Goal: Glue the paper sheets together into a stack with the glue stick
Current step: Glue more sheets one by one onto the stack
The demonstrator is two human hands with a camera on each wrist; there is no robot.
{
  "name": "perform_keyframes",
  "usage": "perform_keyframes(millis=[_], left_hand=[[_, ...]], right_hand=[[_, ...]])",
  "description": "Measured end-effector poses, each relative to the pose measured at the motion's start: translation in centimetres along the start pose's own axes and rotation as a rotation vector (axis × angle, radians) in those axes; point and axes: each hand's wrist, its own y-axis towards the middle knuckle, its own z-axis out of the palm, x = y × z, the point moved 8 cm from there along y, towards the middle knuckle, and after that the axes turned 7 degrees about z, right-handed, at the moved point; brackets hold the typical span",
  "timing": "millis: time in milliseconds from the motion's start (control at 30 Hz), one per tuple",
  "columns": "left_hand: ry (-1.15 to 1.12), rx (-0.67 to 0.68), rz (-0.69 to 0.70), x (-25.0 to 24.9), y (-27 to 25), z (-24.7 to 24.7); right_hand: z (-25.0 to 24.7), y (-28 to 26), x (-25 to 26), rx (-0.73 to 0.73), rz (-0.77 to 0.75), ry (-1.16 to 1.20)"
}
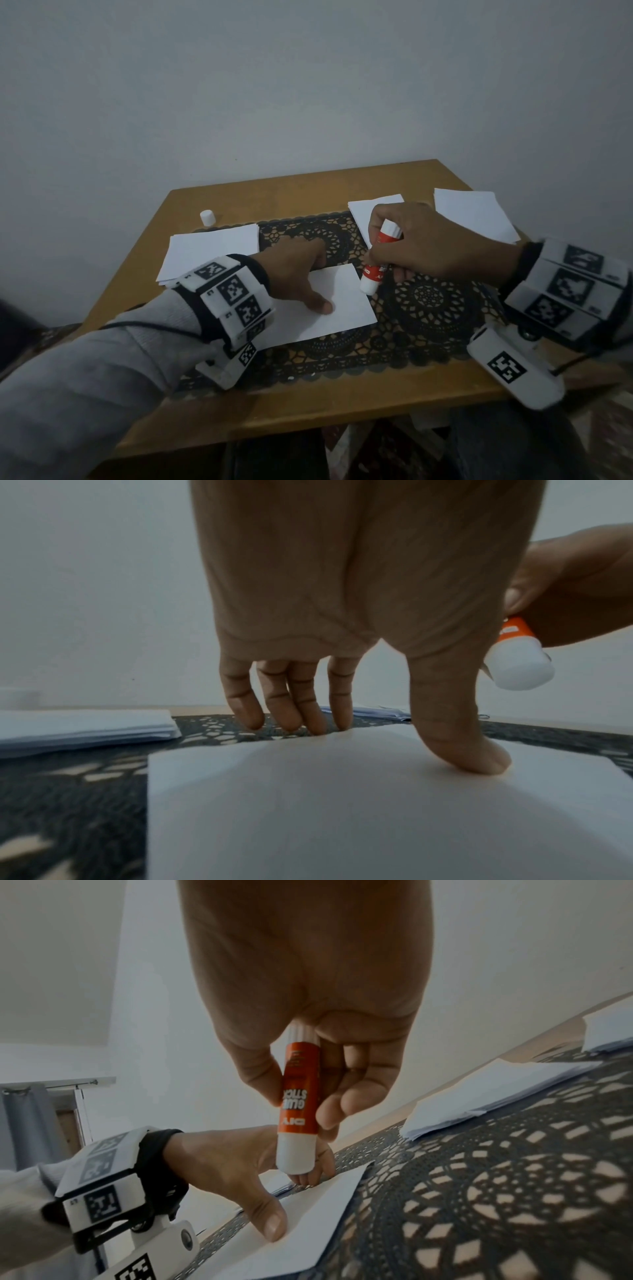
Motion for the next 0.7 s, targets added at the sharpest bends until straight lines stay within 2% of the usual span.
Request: perform_keyframes(millis=[333,533,633,700], left_hand=[[-0.081,0.029,-0.01,0.1,0.1,0.3],[-0.137,0.015,0.042,-0.1,-0.4,-0.7],[-0.283,-0.057,0.022,1.0,-1.2,-1.9],[-0.47,-0.128,0.028,1.4,-1.9,-2.5]], right_hand=[[0.4,-0.2,-0.6,0.007,0.015,0.022],[0.3,-0.3,-0.7,0.012,0.012,0.029],[0.0,-0.3,-0.3,-0.005,-0.013,0.04],[-0.2,-0.1,0.0,-0.015,-0.027,0.051]])
